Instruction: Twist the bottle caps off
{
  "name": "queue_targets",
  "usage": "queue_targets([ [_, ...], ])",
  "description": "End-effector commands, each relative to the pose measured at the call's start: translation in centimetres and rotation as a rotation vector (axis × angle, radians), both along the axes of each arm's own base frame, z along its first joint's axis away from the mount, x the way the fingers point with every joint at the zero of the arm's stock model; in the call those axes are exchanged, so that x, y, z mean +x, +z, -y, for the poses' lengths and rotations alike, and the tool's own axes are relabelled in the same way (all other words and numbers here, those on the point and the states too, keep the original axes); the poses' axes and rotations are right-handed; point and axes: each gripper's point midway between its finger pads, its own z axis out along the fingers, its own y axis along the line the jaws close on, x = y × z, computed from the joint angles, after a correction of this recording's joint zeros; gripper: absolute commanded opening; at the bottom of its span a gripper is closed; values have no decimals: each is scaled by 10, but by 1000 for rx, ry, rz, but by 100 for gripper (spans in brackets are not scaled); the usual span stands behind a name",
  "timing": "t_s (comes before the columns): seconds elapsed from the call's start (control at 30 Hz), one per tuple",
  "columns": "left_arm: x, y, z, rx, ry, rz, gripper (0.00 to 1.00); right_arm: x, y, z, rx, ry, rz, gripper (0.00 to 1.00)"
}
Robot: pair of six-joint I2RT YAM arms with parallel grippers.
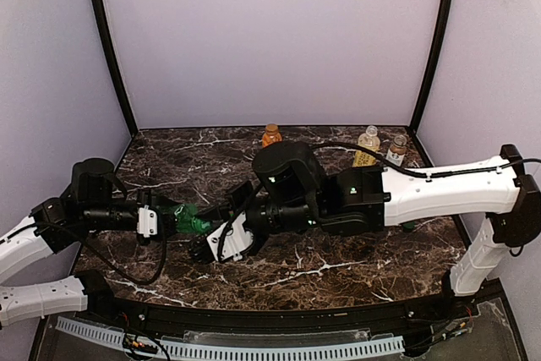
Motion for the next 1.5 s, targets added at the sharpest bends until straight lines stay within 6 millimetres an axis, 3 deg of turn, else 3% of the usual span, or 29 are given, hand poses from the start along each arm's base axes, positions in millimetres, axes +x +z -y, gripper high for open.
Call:
queue_targets([
  [0.0, -9, -31, -22, 111, 49, -112, 9, 13, 17, 26, -69, -25, 181, 0],
  [0.2, -21, -30, -20, 108, 5, -162, 9, 24, 6, 18, -155, 13, 354, 0],
  [0.43, -17, -26, -21, 81, 44, -169, 9, 31, 34, 18, -76, -40, 274, 0],
  [0.5, -12, -22, -20, 52, 74, -165, 9, 49, 46, 24, -22, -143, 148, 0],
  [0.63, 2, -11, -18, -27, 151, -154, 9, 119, 55, 52, 106, -511, -214, 0],
  [0.73, 12, -7, -21, -78, 215, -158, 9, 162, 21, 85, 102, -792, -602, 0],
  [0.83, 20, 0, -23, -142, 273, -180, 10, 188, -44, 121, 9, -1079, -898, 0],
  [0.93, 22, 3, -25, -170, 291, -190, 10, 188, -110, 147, -99, -1291, -1124, 0],
  [1.1, 21, -1, -29, -174, 304, -199, 10, 173, -182, 179, -189, -1531, -1260, 0],
  [1.27, 19, -3, -29, -172, 301, -203, 10, 166, -219, 205, -226, -1664, -1234, 0],
  [1.47, 18, -4, -30, -167, 297, -196, 10, 160, -234, 237, -214, -1779, -1186, 0],
])
